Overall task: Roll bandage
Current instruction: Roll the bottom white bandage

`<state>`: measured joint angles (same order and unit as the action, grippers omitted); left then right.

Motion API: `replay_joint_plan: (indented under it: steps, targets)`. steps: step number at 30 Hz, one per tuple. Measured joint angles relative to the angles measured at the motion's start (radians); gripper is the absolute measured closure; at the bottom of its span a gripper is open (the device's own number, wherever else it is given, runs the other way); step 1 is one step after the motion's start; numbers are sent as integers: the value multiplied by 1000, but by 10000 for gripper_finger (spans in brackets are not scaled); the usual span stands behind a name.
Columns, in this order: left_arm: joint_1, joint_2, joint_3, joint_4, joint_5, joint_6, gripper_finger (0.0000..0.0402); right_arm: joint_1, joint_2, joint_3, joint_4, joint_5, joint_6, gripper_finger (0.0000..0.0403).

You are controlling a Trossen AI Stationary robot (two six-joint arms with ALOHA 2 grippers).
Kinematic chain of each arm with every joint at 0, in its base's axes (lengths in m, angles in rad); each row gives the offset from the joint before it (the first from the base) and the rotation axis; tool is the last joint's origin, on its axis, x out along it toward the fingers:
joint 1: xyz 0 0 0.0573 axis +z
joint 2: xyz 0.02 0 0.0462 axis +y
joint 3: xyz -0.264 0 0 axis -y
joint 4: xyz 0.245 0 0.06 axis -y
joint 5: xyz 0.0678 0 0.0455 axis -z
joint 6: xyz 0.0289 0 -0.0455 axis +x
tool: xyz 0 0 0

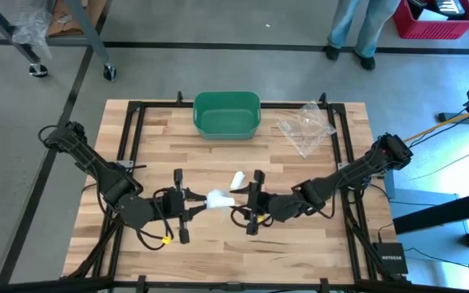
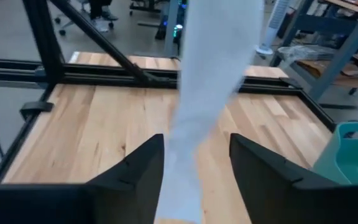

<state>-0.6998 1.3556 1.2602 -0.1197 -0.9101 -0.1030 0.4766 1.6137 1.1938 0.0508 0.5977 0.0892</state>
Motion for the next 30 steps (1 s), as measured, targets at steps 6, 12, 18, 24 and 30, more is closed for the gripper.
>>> replay_joint_plan:
  steps: [6,12,18,24,30]
  targets:
    - [2,0,0,2,43,26,361,-1,1,0,34,-6,-20,242]
    - [-11,1,0,4,43,25,361,-7,19,0,37,17,-31,286]
    - [-18,1,0,5,68,28,361,-6,20,0,52,23,-91,376]
    - [-28,1,0,66,366,55,361,-18,20,0,46,14,-147,395]
    - [-71,1,0,183,394,182,361,-47,38,-14,29,-51,-145,399]
